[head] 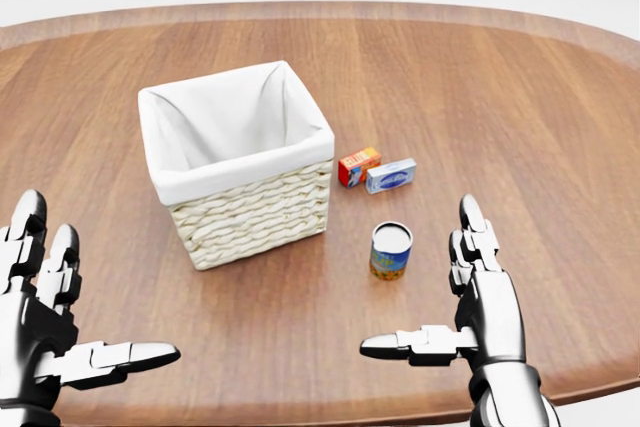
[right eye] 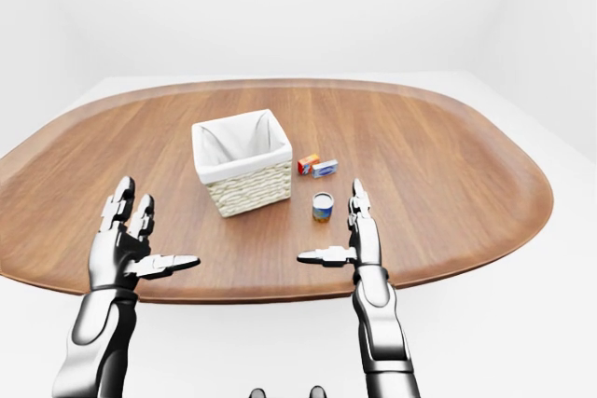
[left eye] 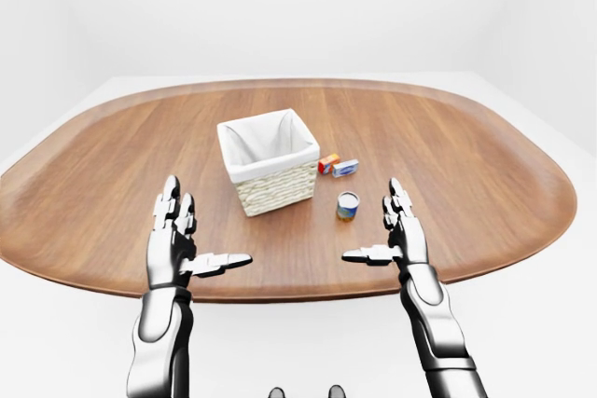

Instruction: Pick up the alphabet soup and put it in the basket.

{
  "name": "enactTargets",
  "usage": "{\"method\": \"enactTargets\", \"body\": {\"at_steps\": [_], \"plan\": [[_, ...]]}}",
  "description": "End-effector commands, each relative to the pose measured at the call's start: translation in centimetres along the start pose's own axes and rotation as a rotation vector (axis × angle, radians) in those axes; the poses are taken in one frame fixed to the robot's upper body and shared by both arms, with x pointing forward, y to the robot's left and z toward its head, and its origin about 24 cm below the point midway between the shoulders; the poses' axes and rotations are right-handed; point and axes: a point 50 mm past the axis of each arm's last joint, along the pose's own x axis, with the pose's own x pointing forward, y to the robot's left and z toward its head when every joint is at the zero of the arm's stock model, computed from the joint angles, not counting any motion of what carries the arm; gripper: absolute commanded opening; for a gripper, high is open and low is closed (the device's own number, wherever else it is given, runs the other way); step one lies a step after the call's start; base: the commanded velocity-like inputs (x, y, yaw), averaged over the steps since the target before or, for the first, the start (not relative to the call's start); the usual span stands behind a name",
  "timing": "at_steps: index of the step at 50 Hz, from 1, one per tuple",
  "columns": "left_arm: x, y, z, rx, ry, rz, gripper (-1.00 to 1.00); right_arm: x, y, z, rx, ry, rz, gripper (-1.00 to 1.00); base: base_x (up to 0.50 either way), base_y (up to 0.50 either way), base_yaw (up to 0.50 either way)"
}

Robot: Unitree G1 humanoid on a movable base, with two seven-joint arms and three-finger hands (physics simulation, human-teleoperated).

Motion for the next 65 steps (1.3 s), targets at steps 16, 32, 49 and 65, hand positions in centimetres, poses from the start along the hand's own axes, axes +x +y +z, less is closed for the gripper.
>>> {"method": "enactTargets", "body": {"at_steps": [16, 32, 49, 65], "plan": [[-0.3, -0.2, 0.1, 0.008, -0.003, -0.004, 1.00, 0.1, 0.2, -0.2, -0.003, 0.006, 0.006, 1.00, 0.32, 0.00, 0.00], [-1.2, -0.4, 0.6, 0.010, -0.019, -0.009, 1.00, 0.0, 0.2, -0.3, -0.008, 0.004, 0.007, 1.00, 0.32, 0.00, 0.00], [-5.3, -1.5, 2.6, 0.023, -0.094, -0.057, 1.00, 0.1, 0.3, -0.3, -0.008, 0.007, 0.007, 1.00, 0.32, 0.00, 0.00], [-5.4, -1.7, 2.6, 0.024, -0.100, -0.067, 1.00, 0.1, 0.3, -0.5, -0.020, -0.005, 0.001, 1.00, 0.16, 0.00, 0.00]]}}
